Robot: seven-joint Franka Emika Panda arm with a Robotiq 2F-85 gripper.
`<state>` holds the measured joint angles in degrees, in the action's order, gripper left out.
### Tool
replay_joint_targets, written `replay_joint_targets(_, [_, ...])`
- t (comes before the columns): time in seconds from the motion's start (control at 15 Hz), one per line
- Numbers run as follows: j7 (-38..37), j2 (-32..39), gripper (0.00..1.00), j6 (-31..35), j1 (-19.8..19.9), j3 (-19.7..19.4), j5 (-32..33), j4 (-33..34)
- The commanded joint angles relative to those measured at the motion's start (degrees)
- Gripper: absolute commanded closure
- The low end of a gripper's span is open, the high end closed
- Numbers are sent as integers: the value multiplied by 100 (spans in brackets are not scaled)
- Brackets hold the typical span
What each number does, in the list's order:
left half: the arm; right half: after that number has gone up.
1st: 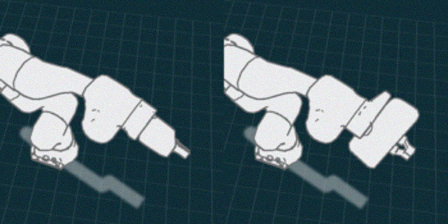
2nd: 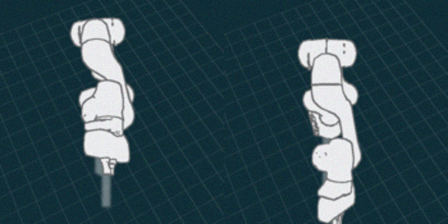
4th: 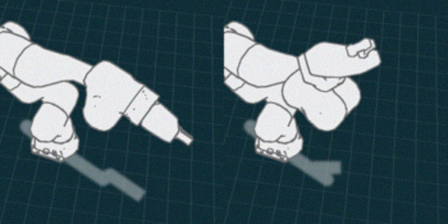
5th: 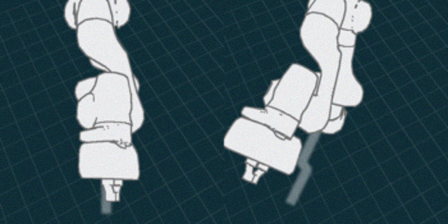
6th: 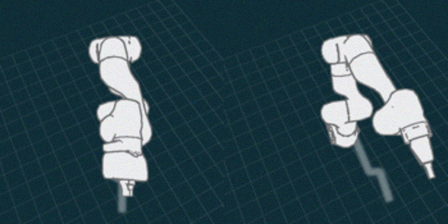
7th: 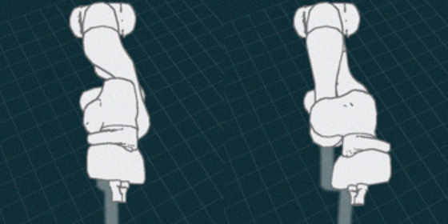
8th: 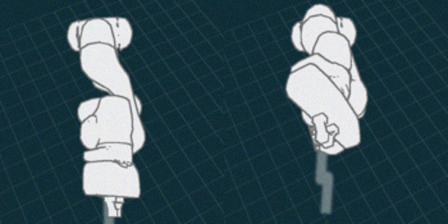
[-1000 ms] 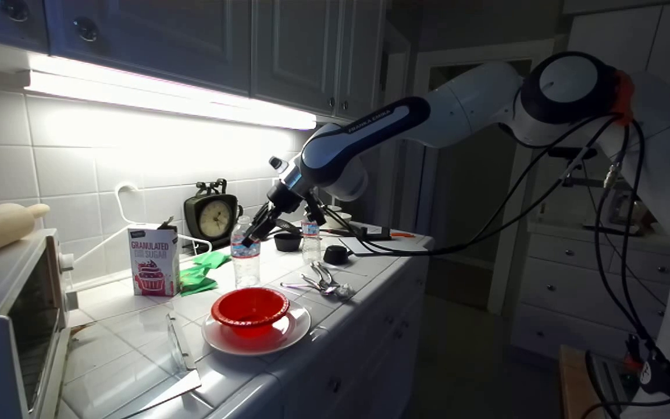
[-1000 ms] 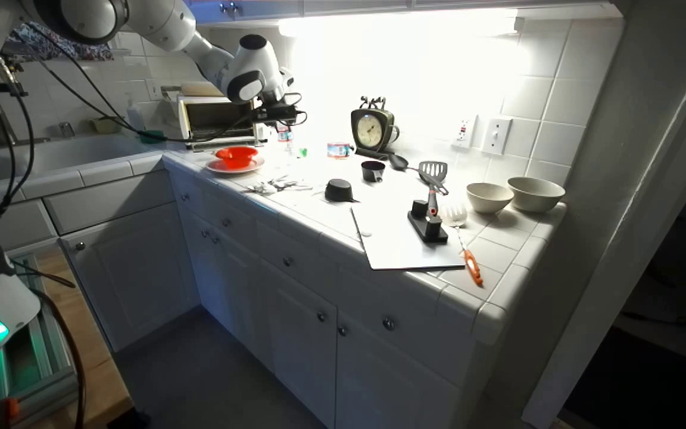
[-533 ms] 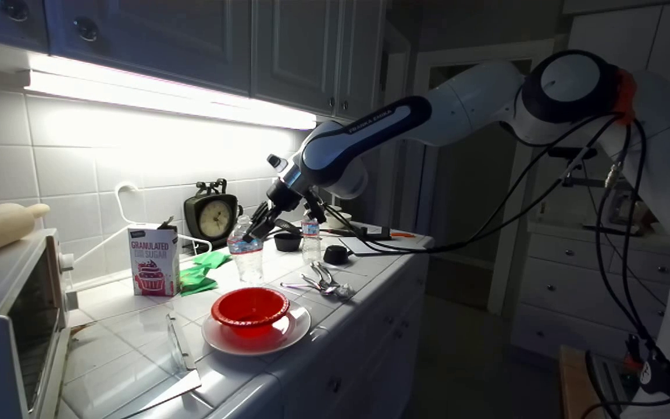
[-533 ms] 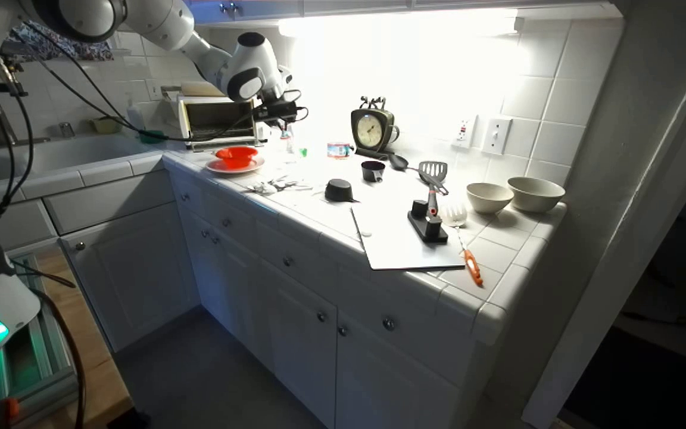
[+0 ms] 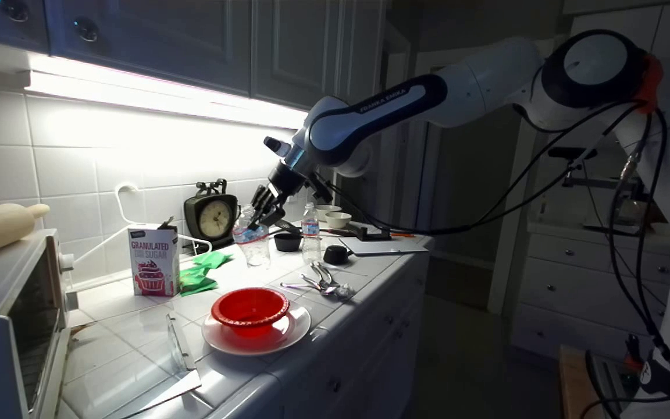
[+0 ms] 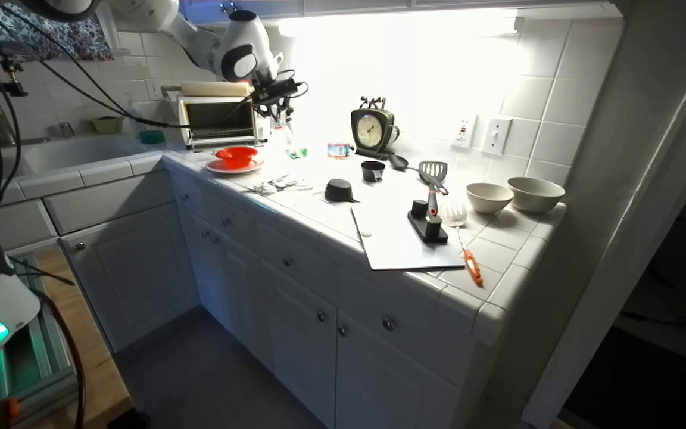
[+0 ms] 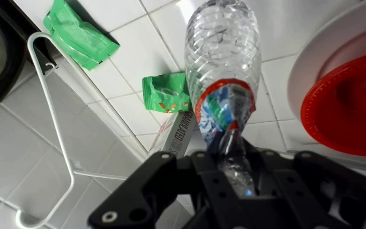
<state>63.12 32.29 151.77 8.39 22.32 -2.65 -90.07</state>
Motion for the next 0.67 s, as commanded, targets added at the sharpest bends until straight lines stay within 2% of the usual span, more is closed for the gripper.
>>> replay_joint_targets(0.0, [655,-658,98,-440,-153,-188,123,-488])
replay_joint_targets(0.27, [1586,-1138,98,-662,-271,-254,80,-962])
replay_joint_targets(0.6, [2506,-1529,98,-802,-609,-481,293,-1470])
